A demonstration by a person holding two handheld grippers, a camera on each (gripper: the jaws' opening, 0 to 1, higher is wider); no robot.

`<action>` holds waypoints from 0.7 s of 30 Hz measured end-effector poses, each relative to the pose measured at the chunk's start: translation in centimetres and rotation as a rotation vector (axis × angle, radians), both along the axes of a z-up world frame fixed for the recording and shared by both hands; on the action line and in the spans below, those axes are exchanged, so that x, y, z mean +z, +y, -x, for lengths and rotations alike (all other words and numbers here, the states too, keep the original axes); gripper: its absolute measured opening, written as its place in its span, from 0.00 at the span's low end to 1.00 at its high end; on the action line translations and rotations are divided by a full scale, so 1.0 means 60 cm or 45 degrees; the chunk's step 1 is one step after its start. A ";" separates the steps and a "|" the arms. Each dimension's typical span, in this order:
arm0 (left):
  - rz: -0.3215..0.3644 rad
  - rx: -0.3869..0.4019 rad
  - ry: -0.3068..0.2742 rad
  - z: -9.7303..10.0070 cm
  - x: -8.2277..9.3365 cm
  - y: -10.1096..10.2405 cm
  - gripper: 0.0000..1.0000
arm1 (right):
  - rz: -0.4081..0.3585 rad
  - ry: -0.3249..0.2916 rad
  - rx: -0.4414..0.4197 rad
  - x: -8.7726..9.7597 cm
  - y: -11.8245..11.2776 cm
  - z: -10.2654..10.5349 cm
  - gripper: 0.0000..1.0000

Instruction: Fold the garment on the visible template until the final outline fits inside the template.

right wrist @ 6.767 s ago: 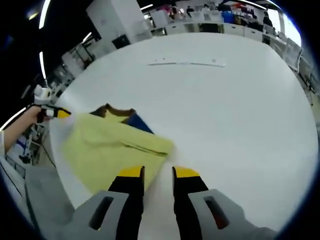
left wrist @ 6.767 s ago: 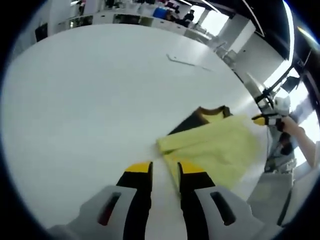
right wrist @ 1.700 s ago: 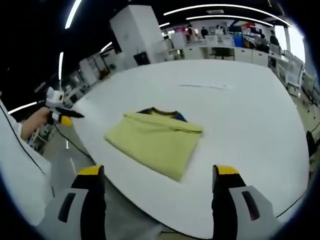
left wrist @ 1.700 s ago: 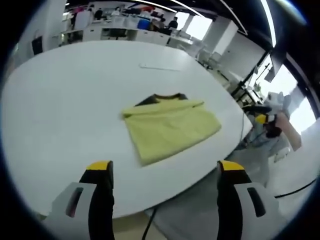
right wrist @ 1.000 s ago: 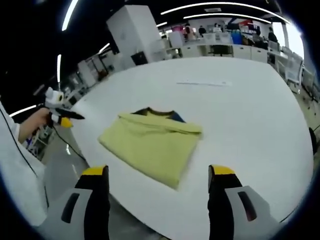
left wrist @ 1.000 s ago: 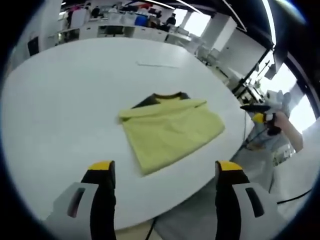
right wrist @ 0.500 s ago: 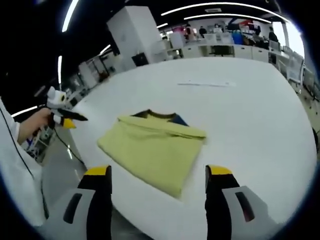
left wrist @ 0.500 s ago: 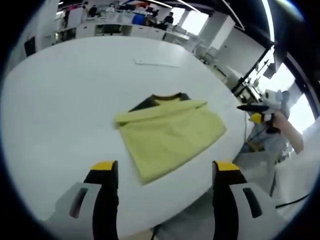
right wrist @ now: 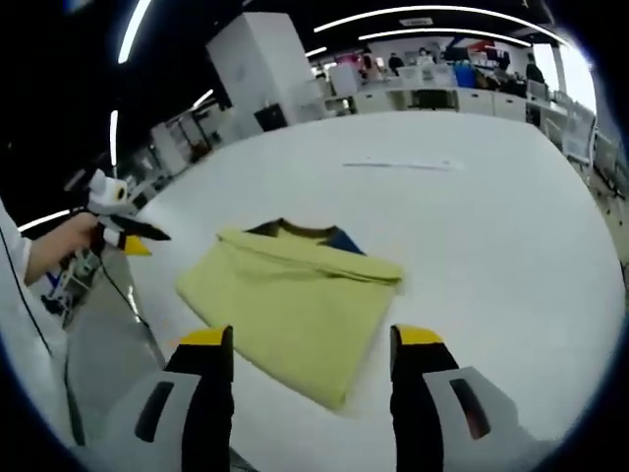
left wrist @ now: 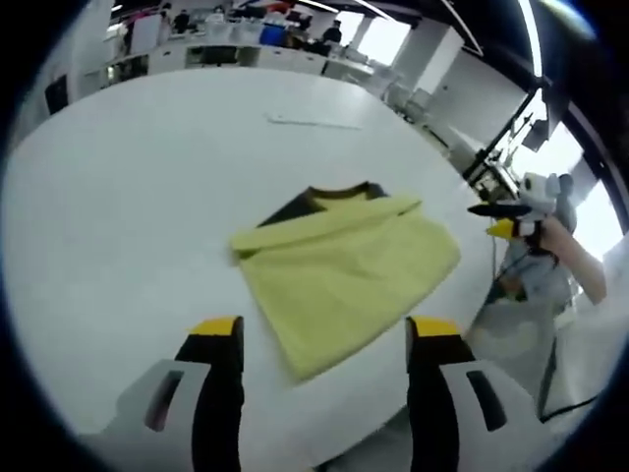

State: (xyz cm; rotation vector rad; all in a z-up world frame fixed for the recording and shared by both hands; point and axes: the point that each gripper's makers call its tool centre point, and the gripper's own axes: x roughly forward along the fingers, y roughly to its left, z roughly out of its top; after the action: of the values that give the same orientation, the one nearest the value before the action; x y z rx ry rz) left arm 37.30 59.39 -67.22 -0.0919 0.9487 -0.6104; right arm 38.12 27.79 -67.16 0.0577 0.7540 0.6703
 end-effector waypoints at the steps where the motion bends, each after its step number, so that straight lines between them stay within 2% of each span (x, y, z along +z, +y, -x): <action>1: -0.007 0.000 -0.001 -0.003 -0.004 0.000 0.61 | 0.003 0.003 0.000 -0.005 0.002 -0.002 0.63; 6: -0.040 -0.009 0.009 -0.014 -0.021 -0.001 0.57 | 0.035 0.018 -0.004 -0.025 0.005 -0.011 0.62; 12: -0.068 -0.020 -0.005 -0.031 -0.036 -0.007 0.52 | 0.062 0.008 -0.021 -0.047 0.008 -0.032 0.54; 17: -0.084 0.042 -0.060 -0.057 -0.051 -0.004 0.38 | 0.069 -0.017 -0.048 -0.058 0.016 -0.051 0.52; 21: -0.104 0.077 -0.078 -0.072 -0.067 -0.002 0.35 | 0.131 -0.062 -0.089 -0.069 0.006 -0.071 0.48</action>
State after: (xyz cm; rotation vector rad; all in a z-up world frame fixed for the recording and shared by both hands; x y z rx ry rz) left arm 41.62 59.30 -71.23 -0.0288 0.9074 -0.5152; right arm 42.36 28.12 -71.27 -0.0263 0.7355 0.5635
